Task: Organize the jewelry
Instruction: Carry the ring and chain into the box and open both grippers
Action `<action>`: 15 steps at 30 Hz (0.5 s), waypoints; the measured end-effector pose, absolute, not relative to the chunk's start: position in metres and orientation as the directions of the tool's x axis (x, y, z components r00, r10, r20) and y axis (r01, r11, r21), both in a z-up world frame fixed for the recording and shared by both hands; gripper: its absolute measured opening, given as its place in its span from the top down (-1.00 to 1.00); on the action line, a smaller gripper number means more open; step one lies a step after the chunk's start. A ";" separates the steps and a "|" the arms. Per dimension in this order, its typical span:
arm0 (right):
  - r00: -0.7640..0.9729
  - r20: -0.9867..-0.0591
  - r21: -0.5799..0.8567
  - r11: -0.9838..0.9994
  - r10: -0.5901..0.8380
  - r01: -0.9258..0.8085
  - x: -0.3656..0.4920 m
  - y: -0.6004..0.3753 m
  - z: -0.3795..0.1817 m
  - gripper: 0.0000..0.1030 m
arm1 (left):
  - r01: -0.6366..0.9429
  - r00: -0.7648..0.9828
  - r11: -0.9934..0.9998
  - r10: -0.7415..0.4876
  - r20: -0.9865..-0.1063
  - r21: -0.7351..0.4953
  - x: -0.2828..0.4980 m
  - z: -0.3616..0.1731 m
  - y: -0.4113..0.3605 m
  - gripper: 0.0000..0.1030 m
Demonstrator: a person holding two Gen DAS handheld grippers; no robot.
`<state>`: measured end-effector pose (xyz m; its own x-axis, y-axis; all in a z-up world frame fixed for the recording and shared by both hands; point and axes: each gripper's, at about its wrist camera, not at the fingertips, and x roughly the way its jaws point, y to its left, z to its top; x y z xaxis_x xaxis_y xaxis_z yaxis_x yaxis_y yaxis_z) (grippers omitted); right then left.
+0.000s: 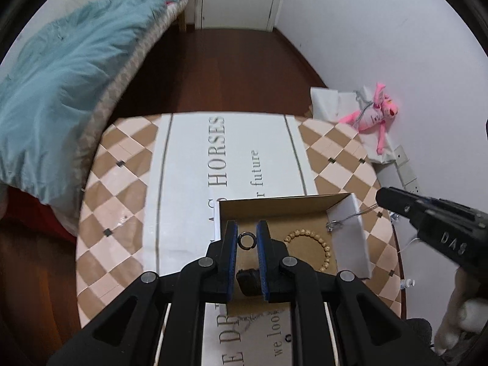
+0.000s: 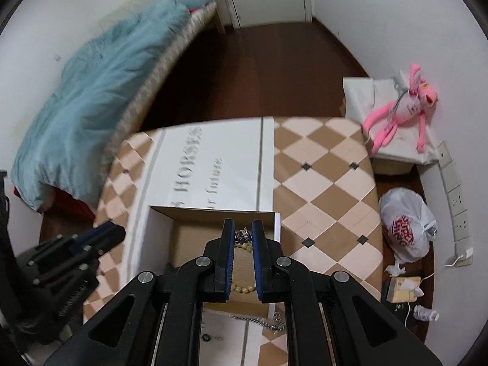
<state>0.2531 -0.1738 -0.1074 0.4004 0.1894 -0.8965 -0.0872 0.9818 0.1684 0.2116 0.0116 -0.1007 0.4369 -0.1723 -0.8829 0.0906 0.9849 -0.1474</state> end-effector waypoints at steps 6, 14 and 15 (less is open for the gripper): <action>0.343 -0.924 0.144 0.985 0.167 -0.091 0.270 -0.173 -0.140 0.77 | 0.097 0.347 0.982 -0.185 -0.920 -0.161 0.233 -0.127 0.004 0.80; 0.292 -0.945 0.125 0.988 0.145 -0.089 0.280 -0.172 -0.153 0.30 | 0.055 0.369 0.988 -0.153 -0.917 -0.143 0.248 -0.122 0.010 0.21; 0.299 -0.944 0.117 0.989 0.139 -0.089 0.279 -0.172 -0.151 0.13 | 0.045 0.377 0.989 -0.146 -0.915 -0.140 0.250 -0.120 0.012 -0.18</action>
<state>0.2793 -0.1717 -0.1514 0.2989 0.1387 -0.9442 -0.0890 0.9891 0.1171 0.2497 0.0122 -0.1200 0.3771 -0.1464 -0.9145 0.0454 0.9892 -0.1396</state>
